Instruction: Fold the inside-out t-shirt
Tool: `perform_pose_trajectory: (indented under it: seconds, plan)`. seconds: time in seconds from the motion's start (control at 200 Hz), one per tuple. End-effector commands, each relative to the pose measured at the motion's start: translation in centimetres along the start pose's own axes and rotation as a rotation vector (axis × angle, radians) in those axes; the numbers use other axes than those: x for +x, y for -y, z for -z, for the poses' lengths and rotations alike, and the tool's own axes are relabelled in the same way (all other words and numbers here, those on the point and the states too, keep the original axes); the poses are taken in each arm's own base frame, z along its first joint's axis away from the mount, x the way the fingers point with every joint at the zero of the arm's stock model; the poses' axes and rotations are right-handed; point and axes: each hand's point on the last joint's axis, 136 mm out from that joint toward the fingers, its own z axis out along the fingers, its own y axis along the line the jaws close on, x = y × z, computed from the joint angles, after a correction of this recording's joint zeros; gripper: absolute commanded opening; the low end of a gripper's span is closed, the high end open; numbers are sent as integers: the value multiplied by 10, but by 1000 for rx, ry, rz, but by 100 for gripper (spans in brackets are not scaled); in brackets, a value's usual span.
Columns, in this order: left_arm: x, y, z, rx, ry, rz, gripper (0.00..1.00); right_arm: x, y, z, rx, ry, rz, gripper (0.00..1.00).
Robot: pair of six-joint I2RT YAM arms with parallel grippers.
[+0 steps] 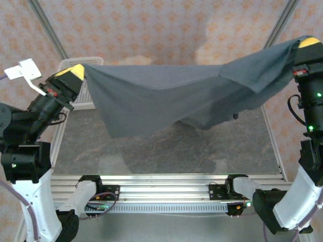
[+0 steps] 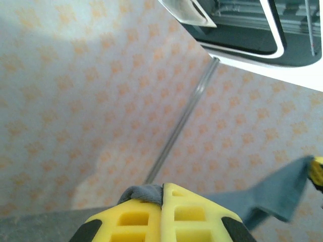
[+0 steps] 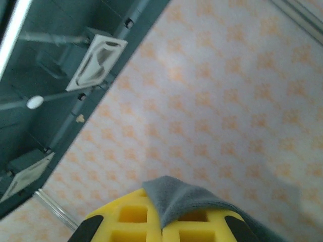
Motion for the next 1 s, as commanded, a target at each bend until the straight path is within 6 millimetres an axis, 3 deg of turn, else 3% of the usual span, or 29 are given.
perform_pose_trajectory:
  seconds: [0.0, 0.025, 0.055, 0.165, 0.29, 0.37, 0.51, 0.605, 0.706, 0.816, 0.996]
  plan:
    - [11, -65, -8, -262, -5, 26, 0, -4, 1, -17, 3, 25, 41, 0]
    - [12, -74, -9, -297, -1, 26, 0, -1, 4, -19, 13, 15, 50, 0]
    - [15, -86, -12, -332, -1, 29, 0, 12, 19, -39, 55, -27, 58, 0]
    - [33, -134, -28, -452, -44, 65, 0, 48, 40, -75, 90, -173, 74, 0]
    - [68, -173, -54, -474, -157, 140, 0, 94, 52, -113, 61, -361, 37, 0]
    - [95, -208, -60, -544, -205, 190, 0, 124, 80, -137, 122, -452, 3, 0]
    - [121, -231, -64, -557, -235, 214, 0, 162, 111, -157, 176, -567, -25, 0]
    - [120, -227, -68, -528, -253, 192, 0, 168, 109, -163, 152, -588, -49, 0]
    - [108, -208, -73, -453, -239, 169, 0, 159, 88, -162, 77, -574, -69, 0]
    - [74, -180, -67, -410, -146, 108, 0, 124, 57, -156, 6, -456, -65, 0]
    - [7, -99, -38, -295, 23, -4, 0, 59, -19, -117, -200, -275, -101, 0]
